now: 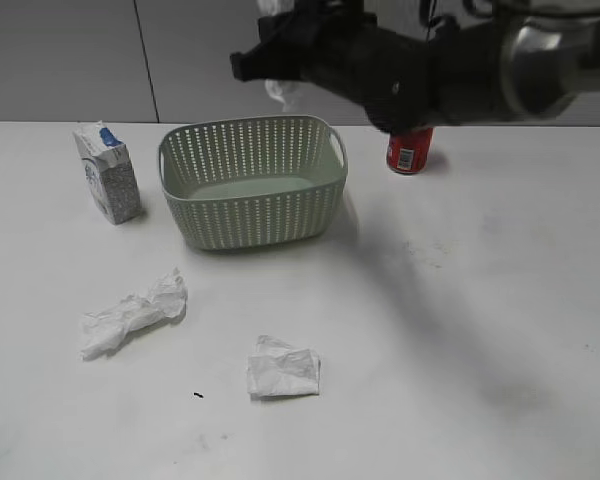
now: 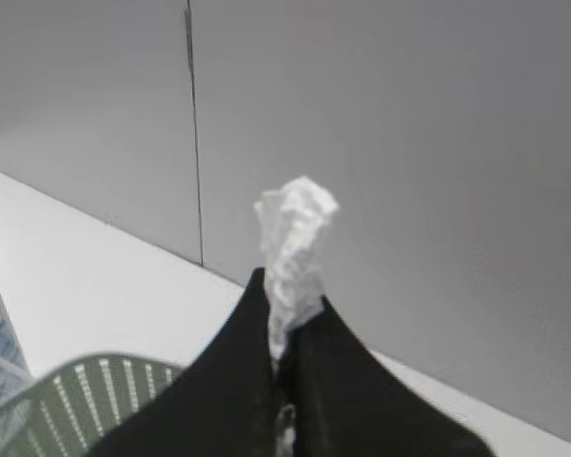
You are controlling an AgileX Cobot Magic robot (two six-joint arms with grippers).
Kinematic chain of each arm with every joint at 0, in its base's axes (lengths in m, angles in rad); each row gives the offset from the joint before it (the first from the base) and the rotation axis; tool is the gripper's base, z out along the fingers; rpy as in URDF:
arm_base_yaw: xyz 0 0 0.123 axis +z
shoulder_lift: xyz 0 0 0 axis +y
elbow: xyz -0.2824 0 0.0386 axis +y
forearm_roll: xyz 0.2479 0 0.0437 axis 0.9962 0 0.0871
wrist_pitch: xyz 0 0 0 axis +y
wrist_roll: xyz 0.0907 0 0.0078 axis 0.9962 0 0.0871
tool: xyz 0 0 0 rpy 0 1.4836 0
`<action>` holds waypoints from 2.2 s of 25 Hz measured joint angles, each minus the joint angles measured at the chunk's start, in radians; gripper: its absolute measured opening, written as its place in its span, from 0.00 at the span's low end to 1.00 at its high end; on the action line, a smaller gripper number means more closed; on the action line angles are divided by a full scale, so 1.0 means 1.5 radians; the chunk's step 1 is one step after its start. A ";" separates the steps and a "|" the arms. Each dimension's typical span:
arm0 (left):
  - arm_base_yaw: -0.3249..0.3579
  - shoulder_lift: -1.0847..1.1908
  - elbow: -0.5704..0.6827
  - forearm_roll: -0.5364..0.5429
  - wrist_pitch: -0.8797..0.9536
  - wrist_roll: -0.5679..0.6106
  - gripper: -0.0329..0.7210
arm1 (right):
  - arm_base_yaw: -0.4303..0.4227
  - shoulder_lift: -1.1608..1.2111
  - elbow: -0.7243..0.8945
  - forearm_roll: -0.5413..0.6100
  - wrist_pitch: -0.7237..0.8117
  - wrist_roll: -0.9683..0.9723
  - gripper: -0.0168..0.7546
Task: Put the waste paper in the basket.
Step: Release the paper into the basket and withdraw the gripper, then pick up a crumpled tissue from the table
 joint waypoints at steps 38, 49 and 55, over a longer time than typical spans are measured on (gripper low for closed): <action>0.000 0.000 0.000 0.000 0.000 0.000 0.66 | -0.109 -0.329 0.000 -0.124 0.996 0.001 0.79; 0.000 0.000 0.000 0.000 0.000 0.000 0.66 | -0.396 -0.348 0.022 -0.067 1.080 0.004 0.79; 0.000 0.000 0.000 0.000 0.000 0.000 0.67 | -0.400 -0.478 0.159 -0.039 1.075 0.003 0.79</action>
